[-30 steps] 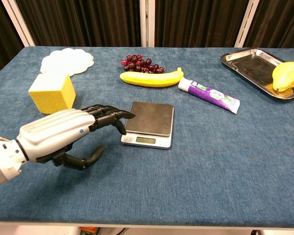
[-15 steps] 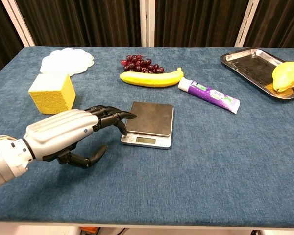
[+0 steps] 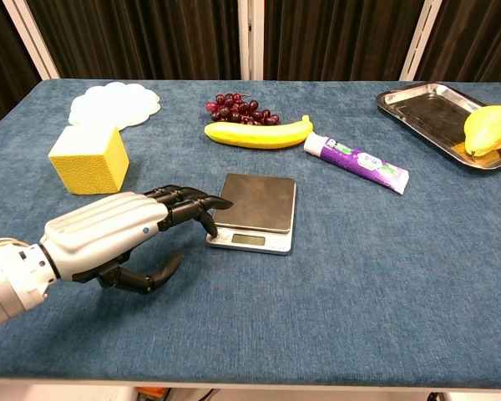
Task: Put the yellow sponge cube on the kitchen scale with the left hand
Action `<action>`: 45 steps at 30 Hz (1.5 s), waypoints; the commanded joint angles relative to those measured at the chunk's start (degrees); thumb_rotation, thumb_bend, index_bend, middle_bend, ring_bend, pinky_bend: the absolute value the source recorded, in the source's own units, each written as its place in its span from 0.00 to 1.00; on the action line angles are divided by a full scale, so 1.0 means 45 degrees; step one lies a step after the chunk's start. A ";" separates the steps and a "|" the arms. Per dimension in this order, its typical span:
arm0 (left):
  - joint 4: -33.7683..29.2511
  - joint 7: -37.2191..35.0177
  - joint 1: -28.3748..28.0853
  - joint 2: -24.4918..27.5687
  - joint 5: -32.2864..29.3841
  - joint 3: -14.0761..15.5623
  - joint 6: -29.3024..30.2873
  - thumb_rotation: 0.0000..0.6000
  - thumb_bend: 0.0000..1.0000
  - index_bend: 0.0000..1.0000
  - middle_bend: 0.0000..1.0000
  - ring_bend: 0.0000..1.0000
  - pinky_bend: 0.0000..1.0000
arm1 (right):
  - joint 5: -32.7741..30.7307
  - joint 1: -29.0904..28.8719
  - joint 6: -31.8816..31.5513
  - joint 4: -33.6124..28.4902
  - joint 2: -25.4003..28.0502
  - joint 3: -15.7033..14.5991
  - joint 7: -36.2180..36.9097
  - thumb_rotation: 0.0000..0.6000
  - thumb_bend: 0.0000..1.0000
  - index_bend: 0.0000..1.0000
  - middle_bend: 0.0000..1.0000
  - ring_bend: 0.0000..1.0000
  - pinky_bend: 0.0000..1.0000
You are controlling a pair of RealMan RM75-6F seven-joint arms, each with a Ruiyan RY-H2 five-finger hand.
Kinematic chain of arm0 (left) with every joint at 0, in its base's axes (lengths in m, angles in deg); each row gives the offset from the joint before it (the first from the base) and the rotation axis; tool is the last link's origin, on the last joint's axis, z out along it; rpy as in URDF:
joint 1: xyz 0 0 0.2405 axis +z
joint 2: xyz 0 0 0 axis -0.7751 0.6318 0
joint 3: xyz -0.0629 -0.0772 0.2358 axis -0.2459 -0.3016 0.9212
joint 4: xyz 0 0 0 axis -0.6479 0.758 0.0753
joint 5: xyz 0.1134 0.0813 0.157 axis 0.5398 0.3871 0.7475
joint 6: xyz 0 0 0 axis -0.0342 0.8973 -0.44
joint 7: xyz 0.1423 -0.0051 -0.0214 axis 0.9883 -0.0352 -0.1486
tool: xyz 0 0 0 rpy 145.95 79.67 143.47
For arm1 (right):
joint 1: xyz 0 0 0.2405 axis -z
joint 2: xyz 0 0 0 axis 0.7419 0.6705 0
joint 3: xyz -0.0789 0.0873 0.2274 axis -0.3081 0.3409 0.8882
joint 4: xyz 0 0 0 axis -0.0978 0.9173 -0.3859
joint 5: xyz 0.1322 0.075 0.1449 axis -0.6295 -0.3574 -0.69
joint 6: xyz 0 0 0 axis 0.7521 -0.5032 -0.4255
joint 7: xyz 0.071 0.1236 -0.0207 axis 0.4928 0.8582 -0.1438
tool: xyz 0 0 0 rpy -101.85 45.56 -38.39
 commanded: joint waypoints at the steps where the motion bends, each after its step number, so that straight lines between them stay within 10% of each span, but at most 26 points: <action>1: 0.0008 -0.0014 -0.0011 0.0002 -0.0009 0.0038 -0.0018 1.00 0.62 0.01 0.23 0.00 0.00 | -0.0023 -0.0014 0.0052 0.0009 -0.0020 -0.0010 -0.0020 1.00 0.34 0.00 0.00 0.00 0.00; 18: -0.0132 0.0229 -0.0078 0.0029 0.0014 0.0065 0.0188 1.00 0.62 0.01 0.21 0.00 0.00 | -0.0047 0.0045 0.0023 0.0056 -0.0052 -0.0038 0.0051 1.00 0.34 0.00 0.00 0.00 0.00; 29: -0.2163 0.0528 0.0414 0.2291 -0.0002 -0.1552 0.3115 1.00 0.43 0.01 0.14 0.00 0.02 | 0.0064 0.0010 -0.0005 0.0132 -0.0098 -0.0022 0.0156 1.00 0.34 0.00 0.00 0.00 0.00; 38: -0.1753 -0.0438 0.0168 0.3766 -0.3170 -0.2854 0.0971 1.00 0.31 0.00 0.10 0.00 0.02 | 0.0280 0.0026 -0.0134 0.0011 -0.0130 -0.0084 0.0039 1.00 0.35 0.00 0.00 0.00 0.00; 45: -0.1083 -0.1342 -0.0606 0.4327 -0.4173 -0.2529 -0.1974 1.00 0.18 0.00 0.00 0.00 0.00 | 0.0369 0.0062 -0.0289 -0.0190 0.0000 -0.0057 0.0003 1.00 0.35 0.00 0.00 0.00 0.00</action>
